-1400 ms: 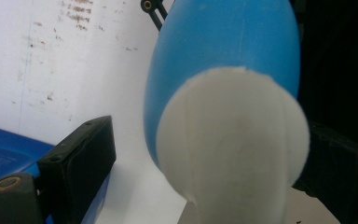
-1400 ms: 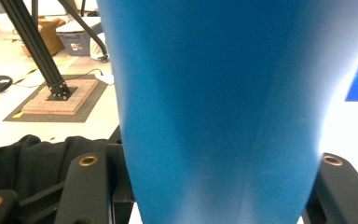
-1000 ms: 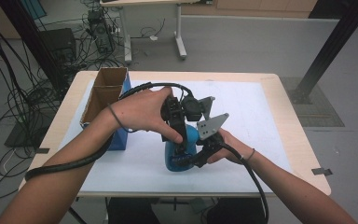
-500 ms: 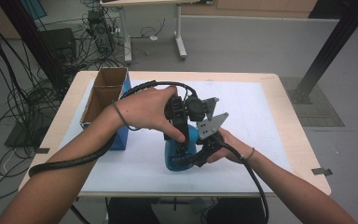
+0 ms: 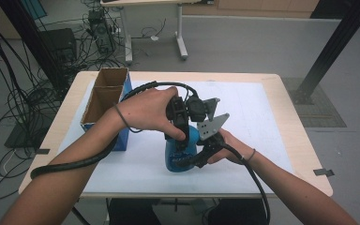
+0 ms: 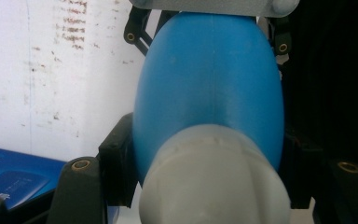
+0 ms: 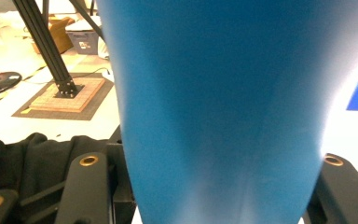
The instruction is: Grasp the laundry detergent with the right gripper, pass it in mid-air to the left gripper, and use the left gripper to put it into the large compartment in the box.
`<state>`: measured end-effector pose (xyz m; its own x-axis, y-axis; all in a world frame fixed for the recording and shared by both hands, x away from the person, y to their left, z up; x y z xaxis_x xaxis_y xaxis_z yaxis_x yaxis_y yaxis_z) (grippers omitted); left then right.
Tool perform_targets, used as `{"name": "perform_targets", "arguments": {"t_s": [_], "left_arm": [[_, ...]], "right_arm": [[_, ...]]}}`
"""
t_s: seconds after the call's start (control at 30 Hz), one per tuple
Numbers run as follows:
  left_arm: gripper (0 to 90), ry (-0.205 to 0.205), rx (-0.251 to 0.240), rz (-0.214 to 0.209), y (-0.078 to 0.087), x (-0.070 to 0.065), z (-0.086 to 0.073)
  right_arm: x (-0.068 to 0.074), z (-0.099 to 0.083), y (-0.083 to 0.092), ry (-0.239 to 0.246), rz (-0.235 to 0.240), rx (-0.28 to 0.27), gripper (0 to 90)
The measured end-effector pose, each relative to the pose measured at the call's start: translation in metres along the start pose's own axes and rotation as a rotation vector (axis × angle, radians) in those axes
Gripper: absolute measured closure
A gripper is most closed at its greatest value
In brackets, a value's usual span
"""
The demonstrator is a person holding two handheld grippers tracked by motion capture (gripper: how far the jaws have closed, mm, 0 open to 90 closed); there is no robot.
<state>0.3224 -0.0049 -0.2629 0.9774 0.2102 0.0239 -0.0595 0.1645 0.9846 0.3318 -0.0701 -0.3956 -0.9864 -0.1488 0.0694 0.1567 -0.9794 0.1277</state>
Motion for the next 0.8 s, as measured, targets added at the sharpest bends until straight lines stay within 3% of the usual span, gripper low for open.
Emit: {"name": "perform_targets", "arguments": {"t_s": [0.8], "left_arm": [[37.2,0.025,0.002,0.004,-0.0008,0.0002,-0.0045]], "right_arm": [[-0.0012,-0.0010,-0.0022,0.002,0.006,0.000,41.2]]}}
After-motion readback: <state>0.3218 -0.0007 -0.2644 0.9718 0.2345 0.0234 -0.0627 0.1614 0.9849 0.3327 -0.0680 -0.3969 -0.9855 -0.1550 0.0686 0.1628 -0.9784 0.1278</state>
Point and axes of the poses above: each handheld gripper's, and its own axes: y roughly backward along the jaws, z roughly out of its top, x roughly to its left, the point moved 5 cm from there along -y, roughly forward along the jaws, and after that the axes turned 13 degrees about -x, right-handed, at the moved point
